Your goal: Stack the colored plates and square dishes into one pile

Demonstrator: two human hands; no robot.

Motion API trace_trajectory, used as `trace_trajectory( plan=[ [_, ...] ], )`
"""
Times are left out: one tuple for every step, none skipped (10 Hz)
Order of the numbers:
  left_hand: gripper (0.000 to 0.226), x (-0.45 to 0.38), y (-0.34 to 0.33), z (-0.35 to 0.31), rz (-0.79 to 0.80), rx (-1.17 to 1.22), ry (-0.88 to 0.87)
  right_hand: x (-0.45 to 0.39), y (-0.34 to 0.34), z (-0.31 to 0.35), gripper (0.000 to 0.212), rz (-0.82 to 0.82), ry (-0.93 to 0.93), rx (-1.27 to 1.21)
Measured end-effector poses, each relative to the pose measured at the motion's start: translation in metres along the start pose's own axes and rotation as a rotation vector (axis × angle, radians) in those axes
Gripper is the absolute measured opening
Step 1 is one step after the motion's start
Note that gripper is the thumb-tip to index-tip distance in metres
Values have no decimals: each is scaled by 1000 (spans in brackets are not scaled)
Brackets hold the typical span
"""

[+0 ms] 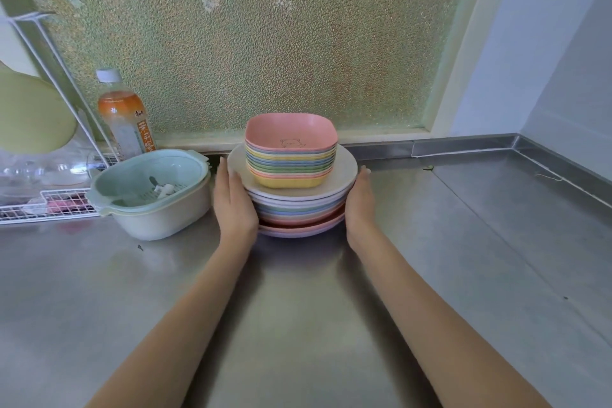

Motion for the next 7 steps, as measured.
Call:
trace_trajectory(
  plan=[
    [45,2,-6,6,-19,24,-4,4,-6,-2,56,2,38,29],
    [45,1,-10,6,-83,18,10,4,-7,-1,54,-35,48,13],
    [45,3,-13,6,-124,-14,-17,5,-8,-2,54,-36,50,34],
    [45,0,-13,8,-95,-22,-7,4,-6,-2,54,-40,59,33],
    [45,8,-3,-3,-75,-39,-22,9,-5,1,55,-35,46,75],
    [40,26,12,-29,-207,3,-339,19,2,17,51,-94,198,151],
    [26,26,40,-73,-394,122,-598,40,14,57,44,-73,466,42]
  ],
)
Point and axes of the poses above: each hand's wrist, its own x-axis away from the middle knuckle, its own y-axis out of the back of the hand, z = x × y, the point moved 1 cm from there along -x, towards the middle knuckle, and after that the axes turned 8 degrees about -x, right-handed, at the moved point
